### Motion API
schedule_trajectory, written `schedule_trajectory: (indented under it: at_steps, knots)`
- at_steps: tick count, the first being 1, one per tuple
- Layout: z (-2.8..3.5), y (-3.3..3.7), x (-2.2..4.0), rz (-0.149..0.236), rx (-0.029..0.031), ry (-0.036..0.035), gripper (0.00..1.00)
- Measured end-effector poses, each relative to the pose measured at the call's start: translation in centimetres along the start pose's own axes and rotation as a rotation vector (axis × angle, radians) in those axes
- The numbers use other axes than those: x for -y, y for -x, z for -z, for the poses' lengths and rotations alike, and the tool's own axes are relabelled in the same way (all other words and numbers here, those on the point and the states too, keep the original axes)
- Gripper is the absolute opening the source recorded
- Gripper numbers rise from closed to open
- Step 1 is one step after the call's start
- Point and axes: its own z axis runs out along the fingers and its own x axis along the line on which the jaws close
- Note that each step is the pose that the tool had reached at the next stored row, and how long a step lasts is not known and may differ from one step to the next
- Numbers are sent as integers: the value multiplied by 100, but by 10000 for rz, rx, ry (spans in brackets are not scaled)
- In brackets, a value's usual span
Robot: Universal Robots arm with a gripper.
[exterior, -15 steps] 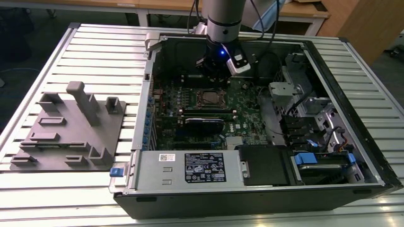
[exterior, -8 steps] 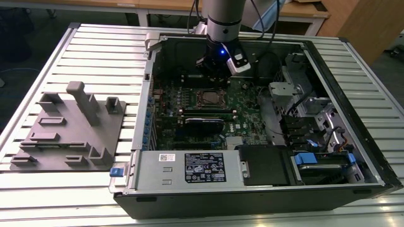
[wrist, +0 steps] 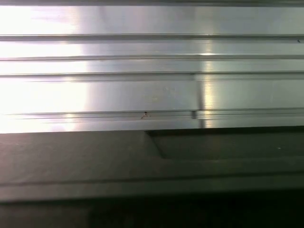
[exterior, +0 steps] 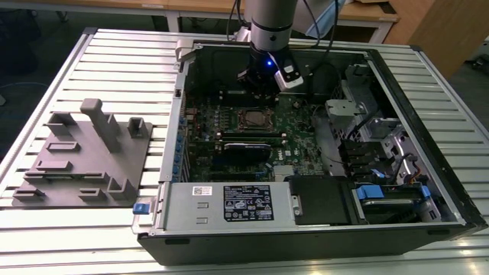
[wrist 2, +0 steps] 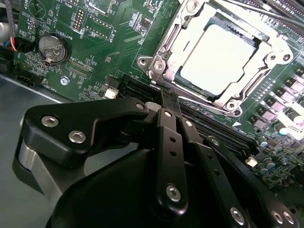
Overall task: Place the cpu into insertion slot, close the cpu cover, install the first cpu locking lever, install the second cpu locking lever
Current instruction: 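Install the first cpu locking lever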
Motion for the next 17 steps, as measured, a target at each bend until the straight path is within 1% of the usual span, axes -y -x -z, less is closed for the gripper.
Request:
schedule_trajectory:
  at_steps: [11, 17]
  knots:
    - [-10, 0, 0, 5, -26, -134, 11]
    - [-25, -1, 1, 7, -33, -178, 11]
